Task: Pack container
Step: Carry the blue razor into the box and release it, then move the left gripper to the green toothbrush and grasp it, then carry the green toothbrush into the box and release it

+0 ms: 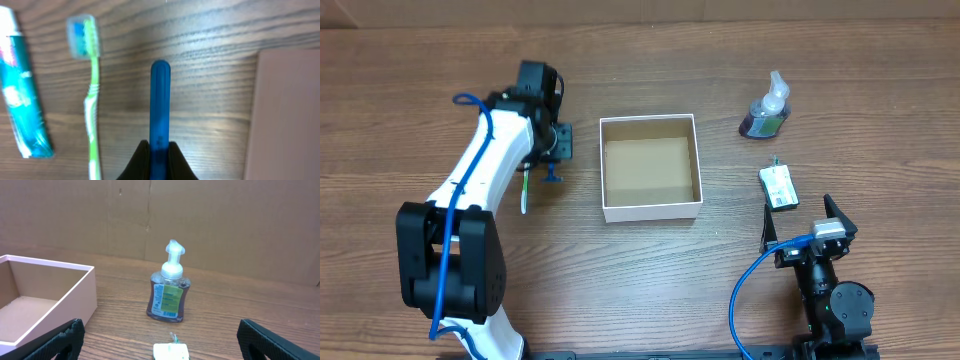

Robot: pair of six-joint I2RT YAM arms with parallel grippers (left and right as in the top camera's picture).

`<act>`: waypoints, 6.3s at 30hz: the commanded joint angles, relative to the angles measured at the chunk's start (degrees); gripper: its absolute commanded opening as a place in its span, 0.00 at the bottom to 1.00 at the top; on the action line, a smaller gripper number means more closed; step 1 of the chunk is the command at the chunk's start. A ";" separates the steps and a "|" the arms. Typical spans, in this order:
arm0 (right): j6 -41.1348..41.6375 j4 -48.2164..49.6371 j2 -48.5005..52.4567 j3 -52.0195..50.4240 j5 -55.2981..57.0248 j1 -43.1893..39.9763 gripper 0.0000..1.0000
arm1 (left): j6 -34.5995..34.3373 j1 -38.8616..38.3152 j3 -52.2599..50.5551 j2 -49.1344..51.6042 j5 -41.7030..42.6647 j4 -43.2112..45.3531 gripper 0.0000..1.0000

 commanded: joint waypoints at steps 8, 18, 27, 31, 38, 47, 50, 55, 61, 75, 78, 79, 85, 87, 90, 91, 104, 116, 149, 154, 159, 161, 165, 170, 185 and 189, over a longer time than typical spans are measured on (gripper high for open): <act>-0.35 0.35 -0.61 -0.61 0.07 -0.26 1.00 | -8.57 -7.26 12.83 -11.93 -0.09 -8.28 0.04; -0.35 0.35 -0.61 -0.61 0.04 -0.26 1.00 | -17.77 -20.02 12.39 -11.30 -0.42 -6.86 0.05; -0.35 0.35 -0.61 -0.61 0.07 -0.26 1.00 | -23.50 -24.15 12.39 -3.91 -3.78 -5.64 0.06; -0.35 0.35 -0.61 -0.61 0.07 -0.26 1.00 | -25.51 -24.13 12.37 -0.02 -4.11 -5.64 0.06; -0.35 0.35 -0.61 -0.61 0.07 -0.26 1.00 | -27.21 -23.91 12.37 6.01 -5.35 -4.33 0.06; -0.35 0.35 -0.61 -0.61 0.07 -0.26 1.00 | -29.64 -23.87 12.37 11.76 -8.24 -4.46 0.06; -0.35 0.35 -0.61 -0.61 0.07 -0.26 1.00 | -29.68 -23.76 12.35 12.22 -10.56 -4.96 0.08; -0.35 0.35 -0.61 -0.61 0.07 -0.26 1.00 | -29.57 -22.45 12.33 12.24 -11.93 -5.88 0.11; -0.35 0.35 -0.61 -0.61 0.07 -0.26 1.00 | -27.93 -21.33 12.33 12.24 -11.74 -6.34 0.17; -0.35 0.35 -0.61 -0.61 0.07 -0.26 1.00 | -21.77 -19.58 17.46 9.38 -3.48 -7.19 0.42; -0.35 0.35 -0.61 -0.61 0.07 -0.26 1.00 | -18.93 -18.56 20.11 6.58 -2.38 -8.41 0.49; -0.35 0.35 -0.61 -0.61 0.07 -0.26 1.00 | -17.81 -18.10 21.05 5.35 -2.14 -8.96 0.52; -0.35 0.35 -0.61 -0.61 0.07 -0.26 1.00 | -12.76 -14.40 24.17 -3.19 -2.23 -12.85 0.72; -0.35 0.35 -0.61 -0.61 0.07 -0.26 1.00 | -11.04 -12.79 24.15 -5.44 -2.84 -14.27 0.85; -0.35 0.35 -0.61 -0.61 0.07 -0.26 1.00 | -10.16 -9.46 24.15 -7.56 -5.27 -17.70 0.85; -0.35 0.33 -0.61 -0.61 0.07 -0.26 1.00 | -10.21 -8.41 24.15 -7.76 -5.97 -18.86 0.85; -0.35 0.33 -0.61 -0.61 0.07 -0.26 1.00 | -4.87 1.73 13.55 -7.69 -6.47 -19.06 0.86; -0.35 0.35 -0.61 -0.61 0.07 -0.26 1.00 | -5.35 3.48 -4.17 -7.69 -6.10 -1.68 0.85; -0.35 0.33 -0.61 -0.61 0.07 -0.26 1.00 | -7.02 4.96 -33.22 -6.16 -5.73 41.07 0.67; -0.35 0.35 -0.61 -0.61 0.07 -0.26 1.00 | -5.75 4.96 -33.22 -3.61 -5.70 41.70 0.67; -0.35 0.35 -0.61 -0.61 0.07 -0.26 1.00 | -5.75 4.96 -33.22 -1.75 -5.70 42.69 0.62; -0.35 0.35 -0.61 -0.61 0.07 -0.26 1.00 | -5.75 4.96 -33.22 -1.75 -5.68 42.80 0.43; -0.35 0.35 -0.61 -0.61 0.07 -0.26 1.00 | -5.75 4.96 -33.20 -1.79 -6.43 42.84 0.24; -0.35 0.35 -0.61 -0.61 0.04 -0.26 1.00 | -5.75 4.96 -32.54 -1.88 -7.67 41.81 0.19; -0.35 0.35 -0.61 -0.61 0.07 -0.26 1.00 | -5.75 4.83 -25.27 -15.50 -7.65 31.56 0.07; -0.35 0.35 -0.61 -0.61 0.07 -0.26 1.00 | -5.90 4.79 -25.27 -21.40 -7.32 30.23 0.04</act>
